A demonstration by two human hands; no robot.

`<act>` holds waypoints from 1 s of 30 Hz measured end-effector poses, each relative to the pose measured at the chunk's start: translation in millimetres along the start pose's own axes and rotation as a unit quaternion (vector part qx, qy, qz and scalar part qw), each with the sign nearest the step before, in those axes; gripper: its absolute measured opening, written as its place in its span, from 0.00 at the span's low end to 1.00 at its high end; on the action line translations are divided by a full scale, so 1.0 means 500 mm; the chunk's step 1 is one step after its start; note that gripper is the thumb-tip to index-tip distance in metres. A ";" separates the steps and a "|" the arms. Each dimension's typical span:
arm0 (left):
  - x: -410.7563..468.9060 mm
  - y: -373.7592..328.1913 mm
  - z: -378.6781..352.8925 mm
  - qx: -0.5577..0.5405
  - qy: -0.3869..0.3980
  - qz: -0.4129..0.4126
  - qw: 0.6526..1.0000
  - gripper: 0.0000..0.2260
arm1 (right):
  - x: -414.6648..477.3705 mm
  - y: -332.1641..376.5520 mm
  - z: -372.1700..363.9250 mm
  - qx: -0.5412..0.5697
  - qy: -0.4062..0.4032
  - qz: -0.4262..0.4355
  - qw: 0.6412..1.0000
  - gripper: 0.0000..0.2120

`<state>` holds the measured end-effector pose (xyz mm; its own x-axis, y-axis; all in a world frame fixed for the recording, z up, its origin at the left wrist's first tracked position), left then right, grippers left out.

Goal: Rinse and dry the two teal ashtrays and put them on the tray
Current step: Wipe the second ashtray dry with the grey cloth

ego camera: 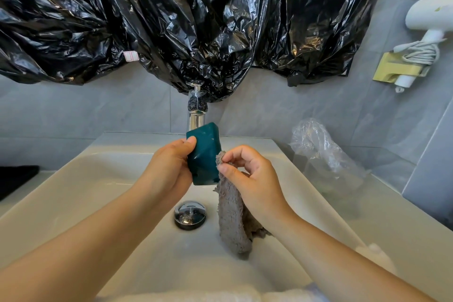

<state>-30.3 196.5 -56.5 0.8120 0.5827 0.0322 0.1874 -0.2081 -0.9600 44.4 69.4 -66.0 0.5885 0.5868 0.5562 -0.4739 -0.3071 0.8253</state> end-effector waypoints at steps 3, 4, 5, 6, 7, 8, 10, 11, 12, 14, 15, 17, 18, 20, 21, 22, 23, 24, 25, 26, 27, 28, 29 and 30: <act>-0.002 -0.005 0.001 -0.054 0.006 0.012 0.998 0.15 | -0.001 -0.005 0.000 0.004 0.000 -0.016 1.000 0.08; -0.001 -0.007 0.002 -0.071 0.007 0.013 0.997 0.15 | 0.000 -0.008 0.001 0.008 0.000 -0.022 1.000 0.08; -0.001 -0.010 0.002 -0.086 0.010 0.013 0.996 0.13 | 0.001 -0.012 0.003 0.014 0.000 -0.028 1.000 0.07; 0.000 -0.012 0.003 -0.098 0.014 0.015 0.995 0.12 | 0.003 -0.014 0.005 0.023 -0.002 -0.035 0.999 0.07; -0.001 -0.014 0.002 -0.105 0.021 0.018 0.994 0.12 | 0.004 -0.016 0.007 0.031 -0.004 -0.043 0.999 0.06; -0.002 -0.016 0.003 -0.109 0.027 0.019 0.994 0.12 | 0.006 -0.018 0.009 0.039 -0.007 -0.051 0.998 0.05; -0.004 -0.017 0.004 -0.117 0.031 0.021 0.992 0.12 | 0.007 -0.022 0.013 0.048 -0.012 -0.069 0.996 0.05; -0.005 -0.017 0.004 -0.123 0.032 0.022 0.992 0.12 | 0.007 -0.025 0.015 0.052 -0.016 -0.082 0.995 0.05; -0.006 -0.017 0.004 -0.130 0.033 0.024 0.991 0.12 | 0.007 -0.028 0.017 0.056 -0.021 -0.095 0.994 0.05; -0.009 -0.018 0.002 -0.142 0.040 0.027 0.989 0.12 | 0.009 -0.032 0.022 0.070 -0.036 -0.114 0.990 0.05; -0.009 -0.019 0.001 -0.144 0.044 0.029 0.988 0.12 | 0.009 -0.035 0.024 0.075 -0.045 -0.119 0.989 0.05; -0.010 -0.018 0.001 -0.150 0.048 0.033 0.987 0.13 | 0.011 -0.040 0.028 0.077 -0.058 -0.122 0.988 0.05; -0.009 -0.017 0.002 -0.155 0.049 0.036 0.986 0.13 | 0.013 -0.041 0.029 0.072 -0.063 -0.123 0.988 0.05; -0.009 -0.016 0.002 -0.163 0.054 0.040 0.984 0.14 | 0.015 -0.046 0.032 0.064 -0.082 -0.124 0.987 0.04; -0.009 -0.015 0.002 -0.162 0.059 0.041 0.984 0.14 | 0.016 -0.049 0.035 0.061 -0.095 -0.124 0.986 0.04; -0.009 -0.014 0.001 -0.159 0.064 0.041 0.984 0.13 | 0.018 -0.053 0.037 0.055 -0.110 -0.125 0.984 0.04; -0.009 -0.013 -0.001 -0.154 0.068 0.041 0.985 0.13 | 0.020 -0.058 0.042 0.047 -0.127 -0.127 0.983 0.03; -0.009 -0.012 -0.002 -0.146 0.071 0.039 0.986 0.13 | 0.023 -0.063 0.048 0.042 -0.149 -0.130 0.979 0.03; -0.010 -0.012 -0.003 -0.132 0.073 0.036 0.988 0.12 | 0.026 -0.065 0.055 0.045 -0.176 -0.130 0.975 0.02; -0.011 -0.012 -0.004 -0.115 0.075 0.032 0.990 0.12 | 0.029 -0.064 0.064 0.048 -0.205 -0.126 0.970 0.02; -0.012 -0.010 -0.006 -0.093 0.077 0.027 0.992 0.12 | 0.031 -0.059 0.074 0.048 -0.227 -0.114 0.966 0.01; -0.012 -0.008 -0.008 -0.071 0.079 0.021 0.994 0.12 | 0.032 -0.052 0.083 0.045 -0.237 -0.098 0.965 0.02; -0.013 -0.005 -0.011 -0.049 0.082 0.016 0.995 0.12 | 0.031 -0.044 0.088 0.041 -0.232 -0.082 0.968 0.02; -0.014 -0.001 -0.015 -0.031 0.084 0.014 0.996 0.11 | 0.029 -0.036 0.088 0.032 -0.214 -0.070 0.974 0.02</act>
<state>-32.0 186.7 -54.0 0.8978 0.4368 0.0571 0.1926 -0.2728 -0.9426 90.3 50.5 -68.6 0.8697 0.2652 0.4164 -0.3361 -0.2996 0.8929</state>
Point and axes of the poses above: each hand's wrist, its own x-axis towards the middle knuckle, its own z-axis out of the back of the hand, y = z × x, the point moved 3 cm from there along x, towards the middle knuckle, and after that the axes turned 11 degrees about x, right-handed, at the moved point
